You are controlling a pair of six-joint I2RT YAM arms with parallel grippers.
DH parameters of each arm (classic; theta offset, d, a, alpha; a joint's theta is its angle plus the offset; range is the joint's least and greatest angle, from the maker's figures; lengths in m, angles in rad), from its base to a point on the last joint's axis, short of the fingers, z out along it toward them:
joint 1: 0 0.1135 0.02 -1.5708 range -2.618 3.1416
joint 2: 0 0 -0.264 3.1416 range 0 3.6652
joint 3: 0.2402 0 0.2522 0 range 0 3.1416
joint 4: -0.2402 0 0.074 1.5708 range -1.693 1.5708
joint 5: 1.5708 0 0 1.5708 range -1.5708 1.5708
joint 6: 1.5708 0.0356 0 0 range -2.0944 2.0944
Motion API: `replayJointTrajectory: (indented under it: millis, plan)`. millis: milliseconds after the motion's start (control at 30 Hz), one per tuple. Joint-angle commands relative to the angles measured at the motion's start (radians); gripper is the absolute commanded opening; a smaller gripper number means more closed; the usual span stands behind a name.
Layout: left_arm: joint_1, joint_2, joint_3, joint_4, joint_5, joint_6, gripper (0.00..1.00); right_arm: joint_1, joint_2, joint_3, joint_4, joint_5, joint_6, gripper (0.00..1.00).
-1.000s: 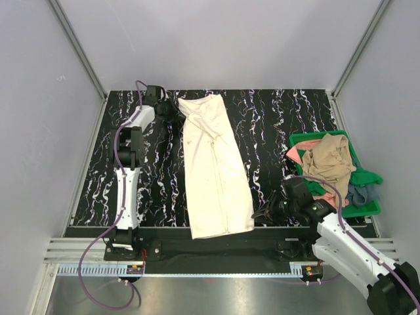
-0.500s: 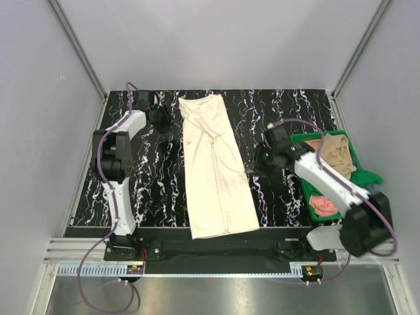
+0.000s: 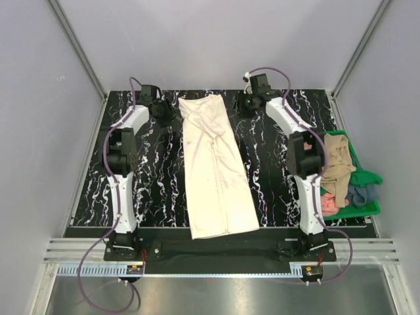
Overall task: Fold and stack the t-shirts
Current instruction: Fold the tshirt
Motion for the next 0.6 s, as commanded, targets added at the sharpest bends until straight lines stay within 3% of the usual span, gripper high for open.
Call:
replayJointTrajectory:
  millis: [0,100,300,400,567]
  plan:
    - [0.0,0.074,0.103,0.015,0.045,-0.01,0.48,-0.021,0.167,0.253,0.008,-0.1,-0.069,0.46]
    - [-0.002,0.131,0.157,0.013,0.047,-0.007,0.49,-0.041,0.359,0.445,-0.007,-0.132,-0.049,0.47]
    - [0.001,0.24,0.263,0.015,0.097,0.019,0.48,-0.072,0.571,0.706,0.005,-0.229,0.015,0.48]
    - [0.001,0.26,0.28,0.015,0.094,0.024,0.48,-0.075,0.614,0.72,0.065,-0.285,0.061,0.49]
    - [0.004,0.272,0.292,0.016,0.077,0.03,0.35,-0.078,0.628,0.673,0.186,-0.322,0.127,0.49]
